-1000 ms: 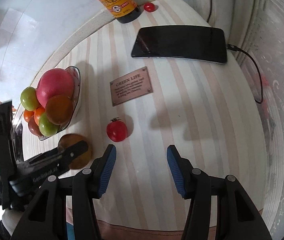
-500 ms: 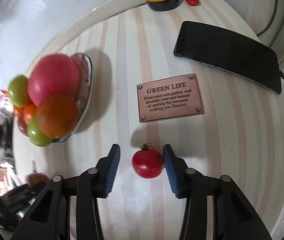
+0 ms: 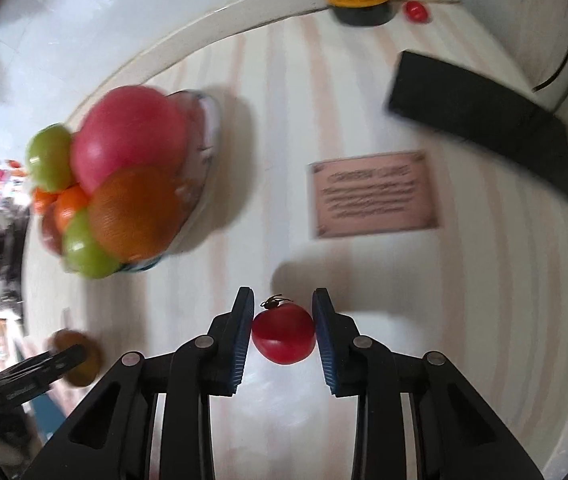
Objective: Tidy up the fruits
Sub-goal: 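Grasp the small red tomato with the right tool while the left tool holds the brown apple, then carry the brown apple with the left tool while the right tool carries the tomato onto the plate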
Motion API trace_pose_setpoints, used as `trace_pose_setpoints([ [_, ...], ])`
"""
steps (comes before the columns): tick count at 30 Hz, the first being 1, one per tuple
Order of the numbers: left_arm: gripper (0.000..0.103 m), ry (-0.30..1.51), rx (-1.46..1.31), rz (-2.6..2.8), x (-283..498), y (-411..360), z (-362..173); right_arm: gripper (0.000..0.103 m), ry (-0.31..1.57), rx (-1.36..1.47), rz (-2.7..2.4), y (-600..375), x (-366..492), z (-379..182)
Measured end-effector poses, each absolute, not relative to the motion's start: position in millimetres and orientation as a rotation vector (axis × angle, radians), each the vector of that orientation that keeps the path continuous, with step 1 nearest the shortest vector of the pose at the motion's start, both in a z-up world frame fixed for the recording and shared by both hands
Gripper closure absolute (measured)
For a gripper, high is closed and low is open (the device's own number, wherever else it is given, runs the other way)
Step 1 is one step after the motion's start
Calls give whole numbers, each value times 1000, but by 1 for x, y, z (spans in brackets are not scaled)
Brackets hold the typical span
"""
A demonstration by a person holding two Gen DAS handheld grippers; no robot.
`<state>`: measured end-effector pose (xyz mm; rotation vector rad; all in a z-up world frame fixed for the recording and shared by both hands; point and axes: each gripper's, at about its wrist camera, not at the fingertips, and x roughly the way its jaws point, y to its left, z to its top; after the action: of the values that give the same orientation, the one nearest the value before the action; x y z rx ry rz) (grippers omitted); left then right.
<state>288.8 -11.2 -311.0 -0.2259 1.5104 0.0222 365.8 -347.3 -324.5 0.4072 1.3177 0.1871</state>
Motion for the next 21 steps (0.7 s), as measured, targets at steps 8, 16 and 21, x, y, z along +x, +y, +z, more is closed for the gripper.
trace_pose_setpoints([
  [8, 40, 1521, -206, 5, 310, -17, -316, 70, 1399, 422, 379, -289, 337, -332],
  [16, 39, 1578, -281, -33, 321, -15, -322, 69, 1414, 284, 376, -258, 325, -333],
  [21, 39, 1608, -285, -65, 324, -13, -326, 56, 1414, 344, 377, -268, 329, -325],
])
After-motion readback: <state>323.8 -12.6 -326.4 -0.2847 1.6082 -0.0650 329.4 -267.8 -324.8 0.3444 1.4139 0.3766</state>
